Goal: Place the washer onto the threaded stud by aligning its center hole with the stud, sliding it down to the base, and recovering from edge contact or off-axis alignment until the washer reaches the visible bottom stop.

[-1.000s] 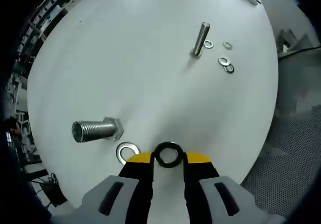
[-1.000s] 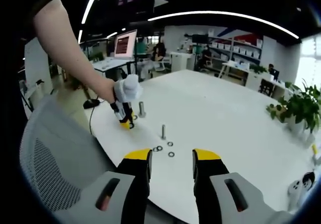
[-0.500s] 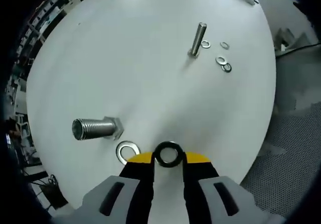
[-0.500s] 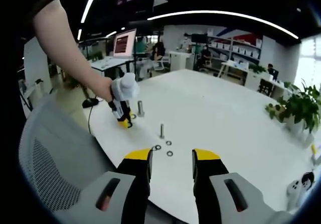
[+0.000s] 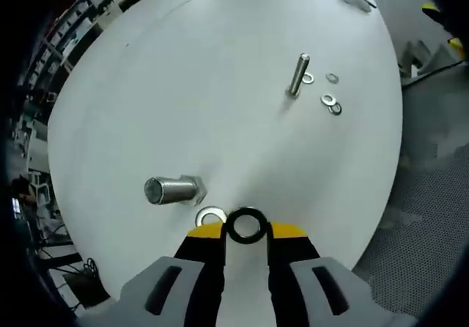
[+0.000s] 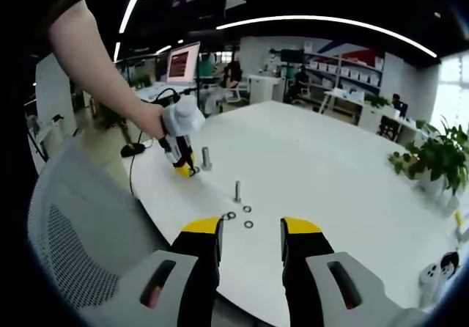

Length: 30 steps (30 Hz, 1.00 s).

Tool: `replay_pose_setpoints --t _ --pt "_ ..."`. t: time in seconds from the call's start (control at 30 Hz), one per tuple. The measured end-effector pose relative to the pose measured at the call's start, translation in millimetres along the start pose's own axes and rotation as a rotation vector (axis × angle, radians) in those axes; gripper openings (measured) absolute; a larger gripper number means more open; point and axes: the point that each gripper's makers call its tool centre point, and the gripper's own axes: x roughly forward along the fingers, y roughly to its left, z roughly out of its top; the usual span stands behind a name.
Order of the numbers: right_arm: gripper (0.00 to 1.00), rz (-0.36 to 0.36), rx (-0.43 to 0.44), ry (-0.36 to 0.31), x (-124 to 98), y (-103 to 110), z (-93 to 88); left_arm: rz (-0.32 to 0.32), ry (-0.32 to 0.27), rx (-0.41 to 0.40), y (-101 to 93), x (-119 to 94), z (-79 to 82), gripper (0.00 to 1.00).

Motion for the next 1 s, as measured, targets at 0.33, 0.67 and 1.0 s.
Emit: replay_pose_setpoints --t 0.33,0.67,1.0 --pt "0.34 0.004 0.0 0.002 0.4 1.0 -0.3 0.029 -0.064 0.006 14.0 -23.7 11.3 0.19" --pt "0.34 0.005 -0.002 0.005 0.7 1.3 -1.2 0.084 -0.101 0.082 35.0 -47.1 27.4 0.19" --pt "0.34 0.004 -0.003 0.004 0.5 1.1 -0.9 0.087 -0.084 0.071 52.2 -44.4 36.0 0.19"
